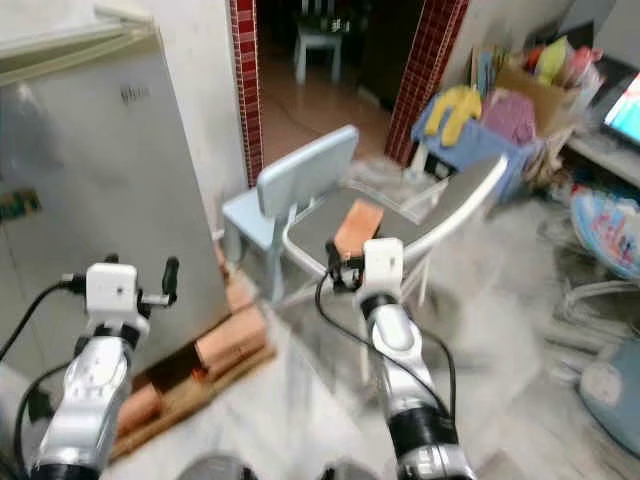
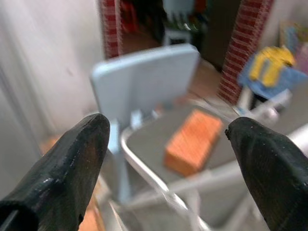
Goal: Restocking fridge
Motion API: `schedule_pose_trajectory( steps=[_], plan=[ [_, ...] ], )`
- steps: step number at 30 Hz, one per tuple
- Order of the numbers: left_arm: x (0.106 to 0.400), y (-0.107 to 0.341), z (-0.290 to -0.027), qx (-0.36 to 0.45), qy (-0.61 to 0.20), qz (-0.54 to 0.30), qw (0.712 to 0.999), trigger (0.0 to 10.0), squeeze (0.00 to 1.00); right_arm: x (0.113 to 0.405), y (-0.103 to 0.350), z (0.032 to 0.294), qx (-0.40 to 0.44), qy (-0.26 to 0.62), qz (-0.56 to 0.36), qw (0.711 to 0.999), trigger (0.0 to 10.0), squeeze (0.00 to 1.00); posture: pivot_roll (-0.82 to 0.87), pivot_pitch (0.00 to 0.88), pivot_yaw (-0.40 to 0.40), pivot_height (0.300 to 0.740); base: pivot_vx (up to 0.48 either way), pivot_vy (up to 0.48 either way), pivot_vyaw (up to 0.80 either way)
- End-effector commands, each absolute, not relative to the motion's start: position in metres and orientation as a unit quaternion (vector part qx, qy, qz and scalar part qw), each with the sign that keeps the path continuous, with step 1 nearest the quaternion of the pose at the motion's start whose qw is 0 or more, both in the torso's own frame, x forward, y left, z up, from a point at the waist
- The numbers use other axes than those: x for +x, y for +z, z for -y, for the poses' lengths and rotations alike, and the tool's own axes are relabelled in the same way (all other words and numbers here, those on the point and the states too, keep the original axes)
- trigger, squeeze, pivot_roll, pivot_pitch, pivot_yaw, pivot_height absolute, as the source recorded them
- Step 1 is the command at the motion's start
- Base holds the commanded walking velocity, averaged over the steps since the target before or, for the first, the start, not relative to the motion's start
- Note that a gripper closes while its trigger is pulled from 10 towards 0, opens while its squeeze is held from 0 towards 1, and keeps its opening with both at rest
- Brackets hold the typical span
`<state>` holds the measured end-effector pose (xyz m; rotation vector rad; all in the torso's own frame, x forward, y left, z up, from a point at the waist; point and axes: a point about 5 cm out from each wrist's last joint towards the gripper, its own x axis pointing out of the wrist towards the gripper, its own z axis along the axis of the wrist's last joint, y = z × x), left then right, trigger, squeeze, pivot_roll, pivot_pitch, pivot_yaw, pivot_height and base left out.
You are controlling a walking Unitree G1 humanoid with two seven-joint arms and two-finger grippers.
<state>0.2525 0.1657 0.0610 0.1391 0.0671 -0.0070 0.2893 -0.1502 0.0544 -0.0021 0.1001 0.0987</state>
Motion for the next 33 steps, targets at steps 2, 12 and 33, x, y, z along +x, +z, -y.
schedule_pose_trajectory(
  steps=[2, 12, 33],
  plan=[
    [0.252, 0.063, -0.17, 0.078, -0.007, -0.022, 0.997, 10.0, 0.0, 0.294, 0.061, 0.149, -0.011, 0.042, -0.038, 0.998, 10.0, 0.0, 0.14, 0.0, -0.027, 0.74, 0.0, 0.0, 0.0],
    [0.25, 0.064, -0.171, 0.093, -0.029, -0.018, 0.995, 10.0, 0.0, 0.289, 0.056, 0.155, -0.013, 0.016, -0.042, 0.999, 10.0, 0.0, 0.13, 0.0, 0.029, 0.74, 0.0, 0.0, 0.0],
    [0.256, 0.057, -0.157, 0.083, -0.06, -0.05, 0.993, 10.0, 0.0, 0.286, 0.05, 0.157, -0.011, -0.012, -0.073, 0.997, 10.0, 0.0, 0.07, 0.0, 0.042, 0.74, 0.0, 0.0, 0.0]
  ],
)
